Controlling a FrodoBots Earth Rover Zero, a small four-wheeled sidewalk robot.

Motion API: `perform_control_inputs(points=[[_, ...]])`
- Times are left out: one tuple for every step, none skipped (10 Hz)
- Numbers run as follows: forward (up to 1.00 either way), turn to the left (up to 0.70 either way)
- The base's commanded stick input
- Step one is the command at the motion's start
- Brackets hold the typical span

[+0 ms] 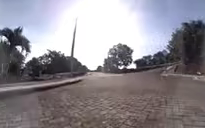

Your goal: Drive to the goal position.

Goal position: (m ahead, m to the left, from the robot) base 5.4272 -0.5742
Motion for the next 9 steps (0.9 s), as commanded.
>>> perform_control_inputs(points=[[1.0, 0.0], [1.0, 0.0], [1.0, 0.0], [1.0, 0.0], [1.0, 0.0], [1.0, 0.0], [1.0, 0.0], [1.0, 0.0], [1.0, 0.0]])
